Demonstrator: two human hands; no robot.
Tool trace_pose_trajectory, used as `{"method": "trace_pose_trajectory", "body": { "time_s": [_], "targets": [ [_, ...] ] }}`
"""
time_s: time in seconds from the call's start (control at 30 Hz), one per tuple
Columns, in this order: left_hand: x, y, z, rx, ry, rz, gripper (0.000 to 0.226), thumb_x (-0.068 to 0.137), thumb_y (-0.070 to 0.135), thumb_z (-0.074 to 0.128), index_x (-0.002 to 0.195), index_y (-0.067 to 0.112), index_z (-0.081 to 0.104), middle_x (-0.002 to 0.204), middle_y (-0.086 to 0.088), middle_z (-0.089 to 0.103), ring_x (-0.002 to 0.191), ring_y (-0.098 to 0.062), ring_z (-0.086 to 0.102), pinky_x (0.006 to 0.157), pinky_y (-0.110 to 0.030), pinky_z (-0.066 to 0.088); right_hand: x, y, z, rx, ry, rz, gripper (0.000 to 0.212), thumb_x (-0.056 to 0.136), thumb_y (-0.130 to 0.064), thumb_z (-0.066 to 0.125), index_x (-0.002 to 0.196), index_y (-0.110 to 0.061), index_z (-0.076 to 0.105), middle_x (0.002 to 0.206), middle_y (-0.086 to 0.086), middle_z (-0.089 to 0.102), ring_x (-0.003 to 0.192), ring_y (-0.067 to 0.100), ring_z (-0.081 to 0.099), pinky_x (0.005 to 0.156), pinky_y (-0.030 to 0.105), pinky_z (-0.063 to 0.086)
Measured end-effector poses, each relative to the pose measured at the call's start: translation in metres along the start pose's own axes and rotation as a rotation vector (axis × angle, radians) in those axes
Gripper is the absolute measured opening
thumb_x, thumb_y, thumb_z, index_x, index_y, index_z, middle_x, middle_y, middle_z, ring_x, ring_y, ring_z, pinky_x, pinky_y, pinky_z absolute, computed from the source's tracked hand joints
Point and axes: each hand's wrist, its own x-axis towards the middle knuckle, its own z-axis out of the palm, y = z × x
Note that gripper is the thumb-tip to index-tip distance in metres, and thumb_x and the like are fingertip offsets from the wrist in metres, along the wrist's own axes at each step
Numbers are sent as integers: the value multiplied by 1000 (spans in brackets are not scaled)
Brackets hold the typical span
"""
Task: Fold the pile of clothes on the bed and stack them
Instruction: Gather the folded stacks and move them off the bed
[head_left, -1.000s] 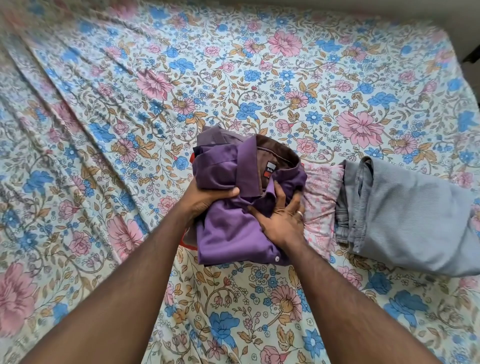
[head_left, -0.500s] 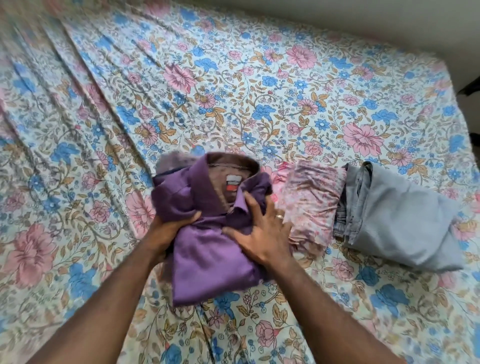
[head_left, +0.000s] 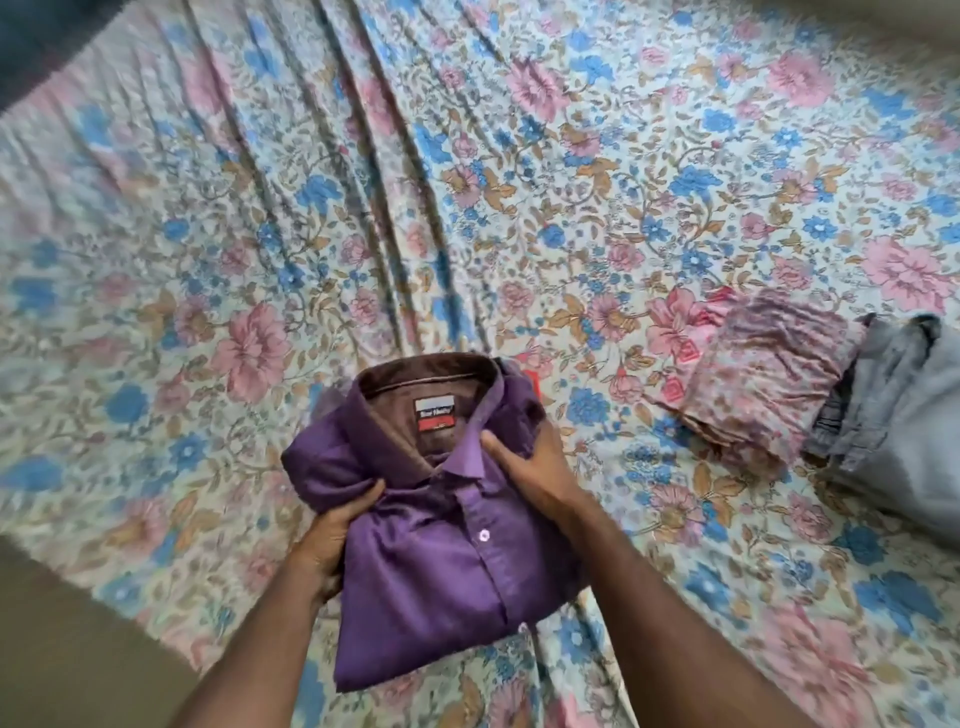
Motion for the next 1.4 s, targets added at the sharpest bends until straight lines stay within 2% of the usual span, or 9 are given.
{"method": "trace_pose_trajectory", "body": {
  "time_s": [0.1, 0.17, 0.37, 0.57, 0.8, 0.93, 1.07, 1.2, 1.4],
  "targets": [
    [-9, -4, -8, -2, -12, 49, 48, 59, 37, 92, 90, 3, 79, 96, -15, 77, 79, -23, 75, 78, -36, 57, -13, -9, 2, 43, -77, -40, 59, 85, -51, 78, 132, -28, 51, 132, -4, 62, 109, 4, 62, 95, 13, 47],
    [-7, -9, -14, -18, 20, 35, 44, 72, 32, 79, 103, 0, 74, 106, -19, 75, 85, -25, 75, 83, -38, 54, -21, -11, -6, 29, -125, -37, 64, 91, -46, 73, 143, -30, 40, 128, -9, 55, 107, 4, 55, 85, 3, 40],
    [-31, -46, -47, -37, 49, -30, 88, 29, 44, 102, 104, 3, 78, 113, -20, 73, 100, -30, 73, 92, -40, 52, -50, 17, 8, 104, -259, 44, 70, 76, -62, 81, 133, -58, 40, 134, -15, 61, 117, 5, 64, 97, 29, 55],
    [-75, -100, -65, -174, 96, -10, 36, 73, 33, 84, 96, 6, 81, 111, -17, 74, 97, -29, 74, 80, -35, 56, -88, 41, 33, 196, -353, 27, 73, 75, -62, 82, 139, -50, 48, 134, -16, 65, 117, 5, 66, 95, 28, 54],
    [-159, -175, -87, -353, 196, 47, 45, 84, 32, 67, 118, 2, 70, 117, -20, 72, 102, -30, 71, 87, -36, 55, -157, 61, 53, 246, -579, 108, 60, 86, -32, 82, 140, -25, 57, 129, 5, 71, 119, 23, 68, 103, 47, 53],
    [-230, -235, -106, -501, 324, 89, 44, 83, 30, 68, 116, 1, 71, 116, -21, 72, 100, -30, 72, 90, -38, 52, -214, 55, 76, 123, -717, 64, 48, 86, -33, 81, 131, -28, 63, 124, 0, 73, 115, 17, 70, 96, 38, 57],
    [-296, -283, -117, -683, 462, 192, 47, 82, 29, 69, 119, 0, 69, 116, -20, 72, 101, -29, 72, 86, -35, 55, -257, 43, 115, -85, -881, -40, 74, 74, -56, 87, 138, -36, 57, 129, -4, 71, 120, 19, 67, 105, 47, 51],
    [-367, -316, -135, -809, 507, 359, 35, 87, 27, 61, 111, 3, 72, 106, -19, 75, 90, -26, 75, 75, -29, 61, -323, 12, 166, -144, -1047, -70, 47, 88, -30, 80, 131, -20, 65, 116, -3, 76, 113, 19, 70, 93, 36, 59],
    [-462, -374, -166, -911, 712, 604, 49, 86, 32, 70, 126, 5, 68, 126, -18, 69, 118, -31, 66, 107, -42, 48, -432, -27, 228, -157, -1292, -209, 69, 74, -45, 88, 133, -17, 66, 126, 5, 72, 122, 24, 66, 104, 45, 52]
  ]
}}
